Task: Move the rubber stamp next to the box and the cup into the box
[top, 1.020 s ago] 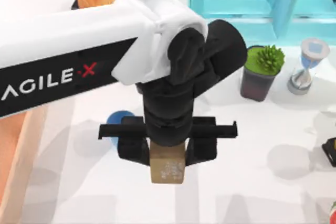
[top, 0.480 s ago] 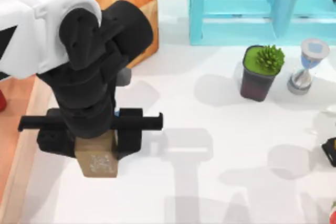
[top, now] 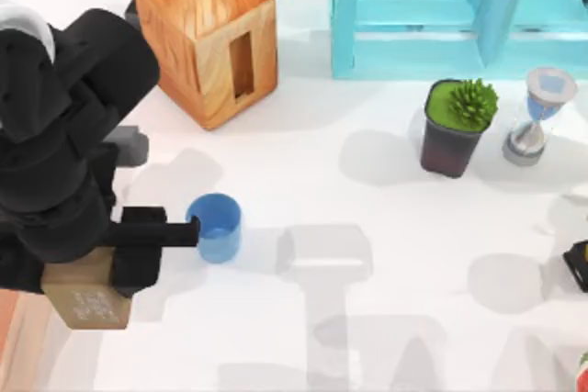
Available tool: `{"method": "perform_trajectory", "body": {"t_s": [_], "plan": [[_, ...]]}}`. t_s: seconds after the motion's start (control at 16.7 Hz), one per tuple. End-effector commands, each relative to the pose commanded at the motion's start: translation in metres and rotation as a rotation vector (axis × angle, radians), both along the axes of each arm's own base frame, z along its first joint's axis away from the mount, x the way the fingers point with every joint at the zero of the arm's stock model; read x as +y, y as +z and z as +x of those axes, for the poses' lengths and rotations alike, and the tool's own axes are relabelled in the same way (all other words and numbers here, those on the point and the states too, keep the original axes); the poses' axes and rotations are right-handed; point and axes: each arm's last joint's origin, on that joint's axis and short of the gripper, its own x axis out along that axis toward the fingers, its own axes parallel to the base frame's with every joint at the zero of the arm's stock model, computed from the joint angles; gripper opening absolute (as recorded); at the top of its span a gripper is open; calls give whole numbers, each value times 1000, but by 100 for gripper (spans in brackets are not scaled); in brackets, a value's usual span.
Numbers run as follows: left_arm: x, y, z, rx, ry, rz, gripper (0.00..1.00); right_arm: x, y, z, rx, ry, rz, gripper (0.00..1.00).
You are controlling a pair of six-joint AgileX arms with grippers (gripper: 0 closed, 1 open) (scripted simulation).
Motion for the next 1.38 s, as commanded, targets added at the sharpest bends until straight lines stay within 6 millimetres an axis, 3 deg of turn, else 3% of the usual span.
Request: {"method": "perform_trajectory", "body": {"t_s": [0.24, 0.78, 1.08, 1.38], "plan": [[-1, -4, 1, 0, -5, 0, 0, 0, 0, 0, 0, 0, 0, 100], [1, -62, 0, -3, 0, -2, 0, 0, 0, 0, 0, 0, 0, 100], [1, -65, 0, 0, 0, 0, 0, 0, 0, 0, 0, 0, 0, 100], [1, -65, 0, 0, 0, 0, 38, 0, 0, 0, 0, 0, 0, 100]]}}
